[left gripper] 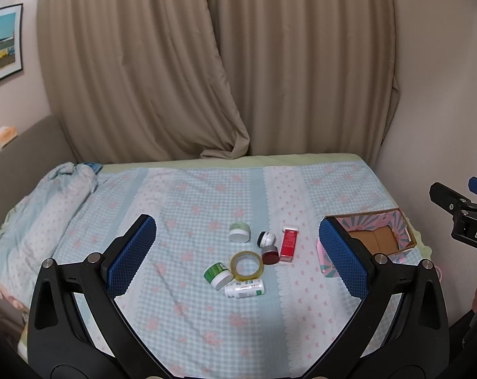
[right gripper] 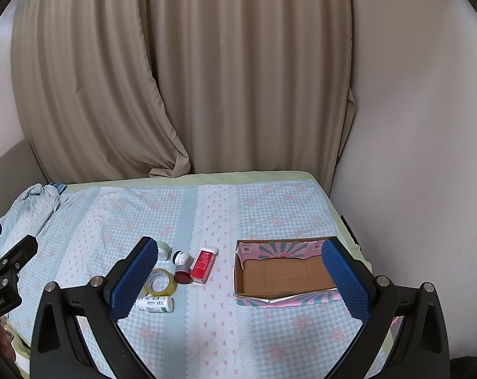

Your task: Organize rigid objects

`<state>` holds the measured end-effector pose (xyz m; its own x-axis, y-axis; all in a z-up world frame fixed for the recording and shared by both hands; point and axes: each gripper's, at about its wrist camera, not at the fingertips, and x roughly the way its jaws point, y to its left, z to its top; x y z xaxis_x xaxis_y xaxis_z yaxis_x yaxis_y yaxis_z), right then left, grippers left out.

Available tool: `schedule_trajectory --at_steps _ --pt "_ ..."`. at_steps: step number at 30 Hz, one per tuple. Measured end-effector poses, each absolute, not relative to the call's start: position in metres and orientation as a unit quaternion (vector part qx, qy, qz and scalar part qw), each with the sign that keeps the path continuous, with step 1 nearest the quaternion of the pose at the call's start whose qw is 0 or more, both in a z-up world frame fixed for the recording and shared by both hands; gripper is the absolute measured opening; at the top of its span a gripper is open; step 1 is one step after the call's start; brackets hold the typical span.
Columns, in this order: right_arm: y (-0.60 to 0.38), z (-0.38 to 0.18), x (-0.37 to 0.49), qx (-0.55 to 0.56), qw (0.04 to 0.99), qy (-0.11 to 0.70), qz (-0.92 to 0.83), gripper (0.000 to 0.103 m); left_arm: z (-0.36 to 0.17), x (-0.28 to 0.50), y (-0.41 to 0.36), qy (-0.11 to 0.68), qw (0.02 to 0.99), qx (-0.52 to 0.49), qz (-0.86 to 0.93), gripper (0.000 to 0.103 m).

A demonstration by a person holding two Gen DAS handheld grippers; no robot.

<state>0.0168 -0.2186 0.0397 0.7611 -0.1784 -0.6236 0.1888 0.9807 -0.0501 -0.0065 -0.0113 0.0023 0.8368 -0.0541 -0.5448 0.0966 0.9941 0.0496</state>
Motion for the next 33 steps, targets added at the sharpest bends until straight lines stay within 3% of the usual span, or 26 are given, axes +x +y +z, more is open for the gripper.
schedule_trajectory --at_steps 33 --pt "-0.2164 0.0407 0.0240 0.009 0.938 0.333 -0.092 0.103 0.0045 0.0007 -0.0163 0.283 0.958 0.037 -0.037 0.102"
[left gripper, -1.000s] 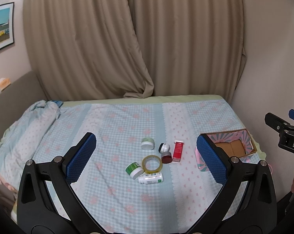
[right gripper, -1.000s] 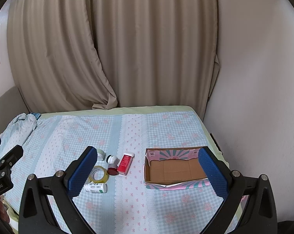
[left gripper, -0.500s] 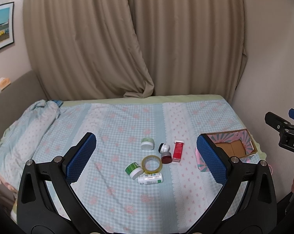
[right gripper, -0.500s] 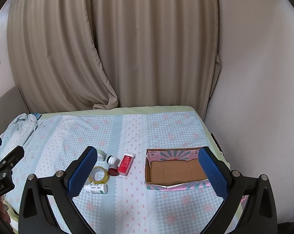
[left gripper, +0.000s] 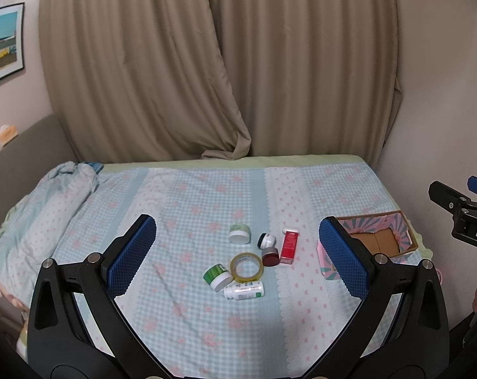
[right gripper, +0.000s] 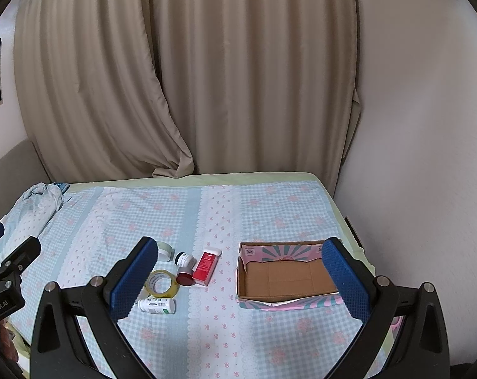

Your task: Organize rigid objects

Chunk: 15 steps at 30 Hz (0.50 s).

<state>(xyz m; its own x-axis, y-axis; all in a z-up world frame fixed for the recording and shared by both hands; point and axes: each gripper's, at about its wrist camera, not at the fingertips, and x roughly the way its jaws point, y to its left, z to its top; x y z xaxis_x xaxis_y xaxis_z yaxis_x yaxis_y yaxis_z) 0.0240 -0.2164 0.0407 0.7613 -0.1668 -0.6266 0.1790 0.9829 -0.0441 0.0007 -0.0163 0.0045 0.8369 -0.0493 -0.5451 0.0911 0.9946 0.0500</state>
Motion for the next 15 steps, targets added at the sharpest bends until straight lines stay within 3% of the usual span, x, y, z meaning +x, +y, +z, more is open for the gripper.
schedule_trajectory --at_steps 15 --pt "-0.213 0.039 0.037 0.008 0.934 0.349 -0.071 0.103 -0.003 0.010 -0.007 0.308 0.951 0.019 -0.030 0.102"
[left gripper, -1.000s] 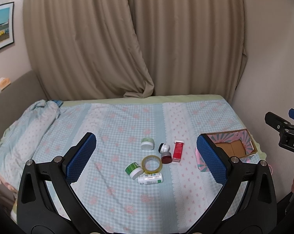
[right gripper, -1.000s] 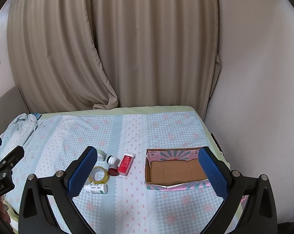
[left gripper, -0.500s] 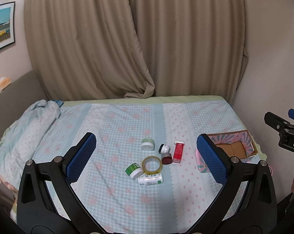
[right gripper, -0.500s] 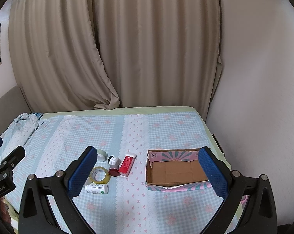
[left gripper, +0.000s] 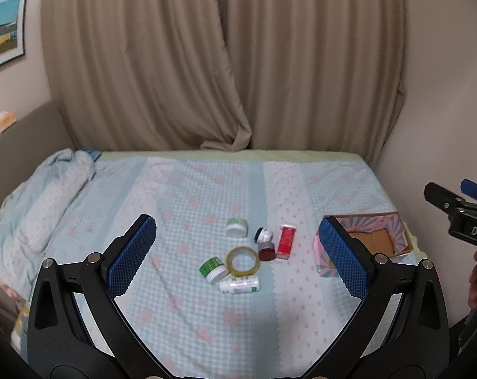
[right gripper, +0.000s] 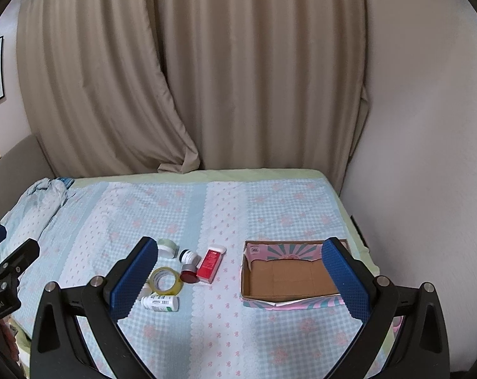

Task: Organize rigid objects
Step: 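Grasp the green-striped jar with the left gripper while the right grasps the red MARUBI box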

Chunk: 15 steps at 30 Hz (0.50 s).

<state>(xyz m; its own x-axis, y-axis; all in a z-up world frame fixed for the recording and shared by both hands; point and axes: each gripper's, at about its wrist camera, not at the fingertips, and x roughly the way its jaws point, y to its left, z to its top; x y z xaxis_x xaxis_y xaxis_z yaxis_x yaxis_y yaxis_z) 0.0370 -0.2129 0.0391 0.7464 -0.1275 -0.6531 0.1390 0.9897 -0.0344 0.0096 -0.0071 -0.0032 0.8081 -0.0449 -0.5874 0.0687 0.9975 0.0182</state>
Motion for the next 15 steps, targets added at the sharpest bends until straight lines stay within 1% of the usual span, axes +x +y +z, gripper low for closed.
schedule_trajectory --at_steps 5,15 --pt "-0.204 0.027 0.055 -0.001 0.928 0.368 -0.053 0.103 -0.030 0.022 0.009 0.335 0.941 0.033 -0.027 0.102" --pt "-0.168 -0.026 0.101 0.025 0.900 0.427 -0.089 0.103 -0.107 0.080 0.072 0.411 0.903 0.075 -0.099 0.102"
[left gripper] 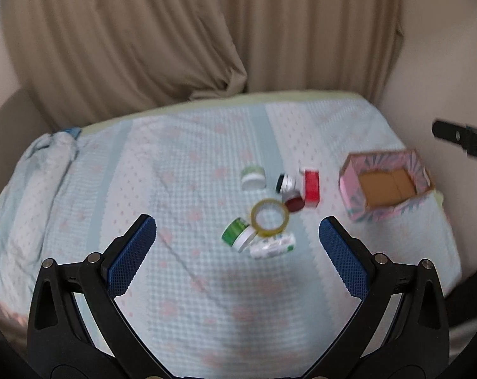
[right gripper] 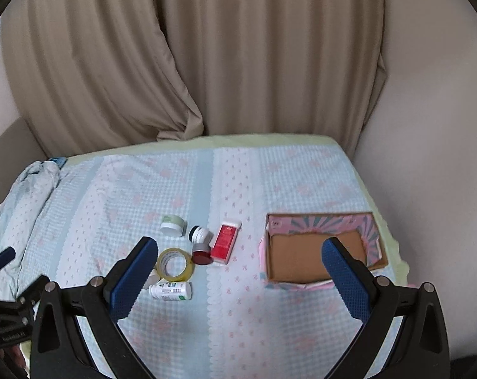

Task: Organize rigid objects
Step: 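Grasp the green-striped jar with the left gripper while the right grasps the red MARUBI box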

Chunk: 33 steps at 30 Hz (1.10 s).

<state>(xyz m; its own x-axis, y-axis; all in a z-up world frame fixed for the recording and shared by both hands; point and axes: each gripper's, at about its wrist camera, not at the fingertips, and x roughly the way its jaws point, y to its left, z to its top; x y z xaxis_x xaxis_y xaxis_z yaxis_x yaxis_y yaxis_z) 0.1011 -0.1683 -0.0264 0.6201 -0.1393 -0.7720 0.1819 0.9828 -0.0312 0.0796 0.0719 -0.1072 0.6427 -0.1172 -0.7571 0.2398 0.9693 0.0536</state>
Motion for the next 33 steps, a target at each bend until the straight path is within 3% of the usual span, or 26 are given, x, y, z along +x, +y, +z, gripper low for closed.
schedule_trajectory --at_steps 12,24,29,33 --pt "-0.138 -0.133 0.190 0.076 0.841 0.521 -0.124 0.103 -0.230 0.180 0.102 0.497 0.836 0.136 -0.191 0.102" --pt "-0.170 -0.262 0.287 0.115 0.774 0.605 -0.150 0.102 -0.345 0.236 0.067 0.581 0.767 0.163 -0.218 0.102" --pt "-0.183 -0.322 0.318 0.118 0.746 0.637 -0.153 0.097 -0.386 0.255 0.054 0.601 0.748 0.182 -0.217 0.101" --pt "-0.190 -0.359 0.337 0.116 0.722 0.663 -0.162 0.083 -0.409 0.270 0.049 0.619 0.732 0.184 -0.218 0.099"
